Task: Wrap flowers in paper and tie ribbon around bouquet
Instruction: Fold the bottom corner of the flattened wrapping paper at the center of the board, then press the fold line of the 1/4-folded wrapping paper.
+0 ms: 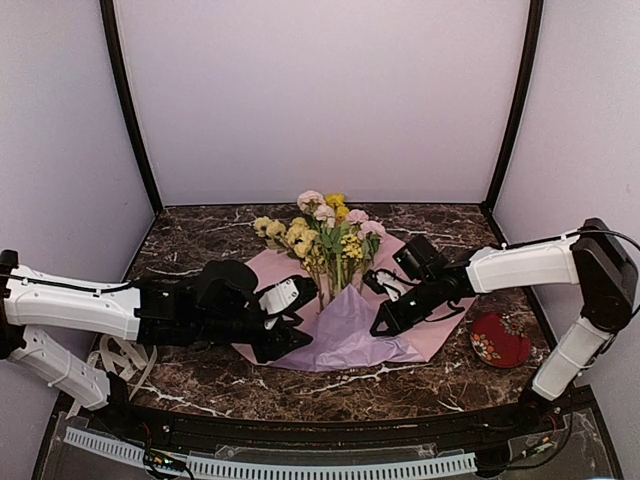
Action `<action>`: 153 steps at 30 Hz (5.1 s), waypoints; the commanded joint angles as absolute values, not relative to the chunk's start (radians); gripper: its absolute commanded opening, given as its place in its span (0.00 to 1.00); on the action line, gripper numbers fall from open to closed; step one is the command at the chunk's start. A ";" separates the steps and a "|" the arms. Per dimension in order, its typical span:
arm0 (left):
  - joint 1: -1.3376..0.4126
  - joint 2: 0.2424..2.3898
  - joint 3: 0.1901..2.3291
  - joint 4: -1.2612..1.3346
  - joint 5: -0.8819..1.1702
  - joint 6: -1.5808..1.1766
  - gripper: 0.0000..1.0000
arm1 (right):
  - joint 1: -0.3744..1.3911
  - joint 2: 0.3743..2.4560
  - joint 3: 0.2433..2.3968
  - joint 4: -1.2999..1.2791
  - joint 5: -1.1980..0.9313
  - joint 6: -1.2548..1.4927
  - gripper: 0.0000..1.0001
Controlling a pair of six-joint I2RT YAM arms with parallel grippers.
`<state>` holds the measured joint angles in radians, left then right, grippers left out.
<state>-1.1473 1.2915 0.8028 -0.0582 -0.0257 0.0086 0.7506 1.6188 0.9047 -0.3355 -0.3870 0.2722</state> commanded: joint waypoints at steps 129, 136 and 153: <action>-0.973 1.641 0.885 -0.275 0.061 0.054 0.35 | 0.748 1.502 0.977 -0.845 -0.115 0.370 0.28; -0.980 1.644 0.931 -0.386 -0.014 0.121 0.40 | 0.719 1.500 0.894 -0.810 -0.132 0.372 0.51; -0.968 1.614 0.879 -0.343 0.288 0.014 0.44 | 0.701 1.529 0.810 -0.710 -0.248 0.303 0.31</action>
